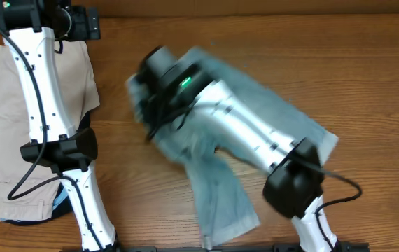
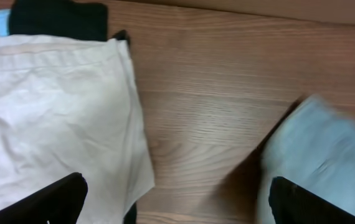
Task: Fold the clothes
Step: 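Lift and spread the shorts flat with the right gripper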
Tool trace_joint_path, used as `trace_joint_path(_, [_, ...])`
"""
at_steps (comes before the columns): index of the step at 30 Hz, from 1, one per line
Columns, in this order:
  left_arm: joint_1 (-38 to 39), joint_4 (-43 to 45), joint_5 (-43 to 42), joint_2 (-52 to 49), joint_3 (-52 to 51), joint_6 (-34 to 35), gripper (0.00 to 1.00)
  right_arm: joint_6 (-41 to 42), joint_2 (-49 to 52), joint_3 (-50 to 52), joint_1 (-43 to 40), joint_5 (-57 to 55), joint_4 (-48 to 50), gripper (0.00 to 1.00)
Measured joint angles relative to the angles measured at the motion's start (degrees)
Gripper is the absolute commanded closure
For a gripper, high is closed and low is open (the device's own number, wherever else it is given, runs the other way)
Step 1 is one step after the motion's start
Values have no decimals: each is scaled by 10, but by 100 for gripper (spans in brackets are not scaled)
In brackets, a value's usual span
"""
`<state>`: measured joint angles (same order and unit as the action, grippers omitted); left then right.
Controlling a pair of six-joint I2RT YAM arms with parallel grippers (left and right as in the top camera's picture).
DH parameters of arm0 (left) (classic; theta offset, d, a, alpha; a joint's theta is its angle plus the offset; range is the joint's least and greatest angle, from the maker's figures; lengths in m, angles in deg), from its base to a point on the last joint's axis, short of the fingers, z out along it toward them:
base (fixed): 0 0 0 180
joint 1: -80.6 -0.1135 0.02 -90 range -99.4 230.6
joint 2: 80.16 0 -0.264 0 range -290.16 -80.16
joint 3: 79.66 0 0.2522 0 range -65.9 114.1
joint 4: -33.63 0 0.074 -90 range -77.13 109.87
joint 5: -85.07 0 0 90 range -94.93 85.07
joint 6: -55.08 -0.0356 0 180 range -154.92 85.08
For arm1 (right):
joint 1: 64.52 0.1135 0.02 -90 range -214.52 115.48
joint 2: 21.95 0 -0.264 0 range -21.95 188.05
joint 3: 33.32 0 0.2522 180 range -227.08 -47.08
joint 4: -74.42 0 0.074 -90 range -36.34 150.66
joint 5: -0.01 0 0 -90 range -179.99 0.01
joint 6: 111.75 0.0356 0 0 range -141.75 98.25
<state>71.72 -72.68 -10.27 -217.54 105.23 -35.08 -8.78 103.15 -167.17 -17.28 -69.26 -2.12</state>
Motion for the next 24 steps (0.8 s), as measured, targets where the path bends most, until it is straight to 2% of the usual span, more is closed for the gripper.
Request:
trace_joint_path(3, [-24,0,0,0,0,0,3,5,0,0,65,9,-7,51])
trace_joint_path(5, [-43,0,0,0,0,0,3,8,0,0,85,15,-25,46])
trace_joint_path(8, [-65,-1,0,0,0,0,3,14,0,0,75,19,-60,41])
trace_joint_path(9, [-72,-1,0,0,0,0,3,16,0,0,62,19,-79,37])
trace_joint_path(10, [-75,-2,0,0,0,0,4,19,0,0,40,16,-104,29])
trace_joint_path(11, [-80,-2,-2,0,0,-2,4,20,0,0,23,15,-117,27])
trace_joint_path(17, [-76,-3,-38,0,0,-23,5,21,0,31,-84,-59,-208,25])
trace_joint_path(21, [-64,-3,-51,0,0,-30,6,23,-1,115,-110,-98,-195,26])
trace_joint_path(24, [-52,-5,-56,0,0,-30,6,42,-2,209,-119,-118,-147,27])
